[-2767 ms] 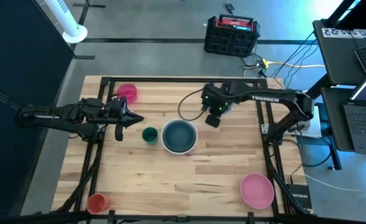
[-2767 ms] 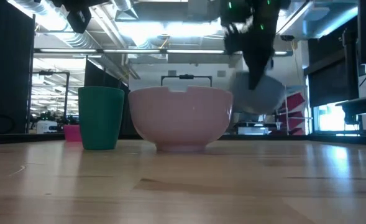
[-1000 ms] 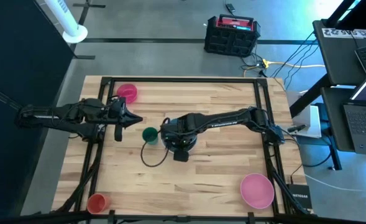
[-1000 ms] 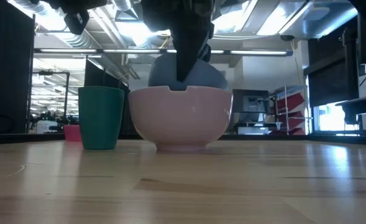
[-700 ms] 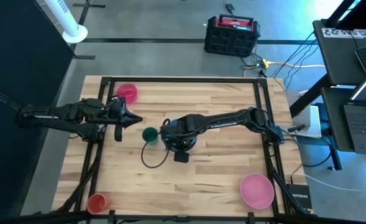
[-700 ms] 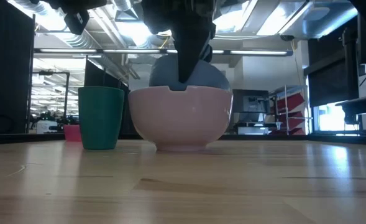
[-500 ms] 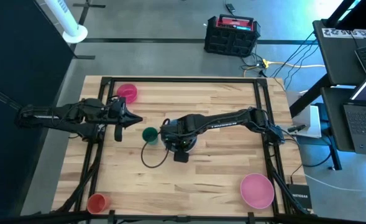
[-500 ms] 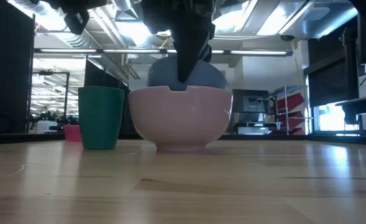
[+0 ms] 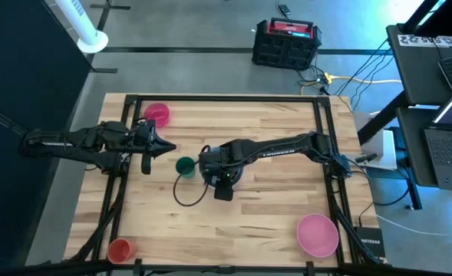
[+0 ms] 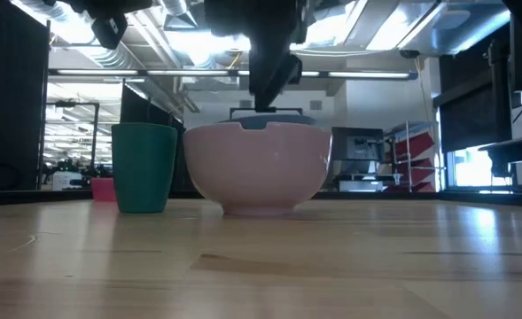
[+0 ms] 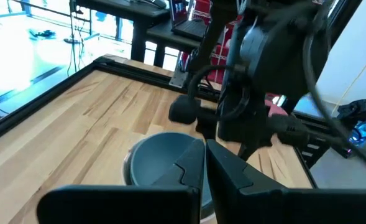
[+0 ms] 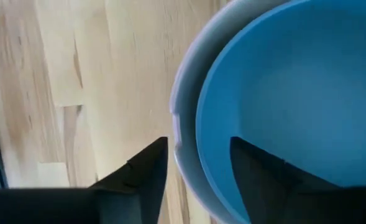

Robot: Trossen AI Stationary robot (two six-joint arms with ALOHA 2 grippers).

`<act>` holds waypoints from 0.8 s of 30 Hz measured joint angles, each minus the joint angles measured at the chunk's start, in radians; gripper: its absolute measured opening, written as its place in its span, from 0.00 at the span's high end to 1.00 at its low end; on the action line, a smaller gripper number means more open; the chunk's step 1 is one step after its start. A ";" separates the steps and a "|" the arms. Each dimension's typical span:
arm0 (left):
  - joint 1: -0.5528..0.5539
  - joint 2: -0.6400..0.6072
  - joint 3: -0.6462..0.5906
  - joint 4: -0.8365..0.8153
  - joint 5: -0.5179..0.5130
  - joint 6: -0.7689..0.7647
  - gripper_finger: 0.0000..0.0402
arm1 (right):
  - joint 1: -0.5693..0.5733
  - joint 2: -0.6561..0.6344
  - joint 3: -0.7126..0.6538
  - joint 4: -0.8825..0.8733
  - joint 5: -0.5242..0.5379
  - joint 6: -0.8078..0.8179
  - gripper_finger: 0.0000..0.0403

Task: Nest bowls inside each other
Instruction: Stack the pink bowl into the blue bowl

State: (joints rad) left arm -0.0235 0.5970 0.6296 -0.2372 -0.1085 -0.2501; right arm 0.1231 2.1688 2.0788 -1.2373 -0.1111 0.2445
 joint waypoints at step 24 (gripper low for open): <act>-0.001 -0.028 0.000 -0.027 0.000 0.020 1.00 | 0.293 -0.501 -0.365 -0.154 0.251 0.442 0.58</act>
State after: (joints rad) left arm -0.0246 0.5688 0.6296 -0.2638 -0.1081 -0.2306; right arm 0.4160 1.6677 1.7140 -1.3916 0.1398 0.6867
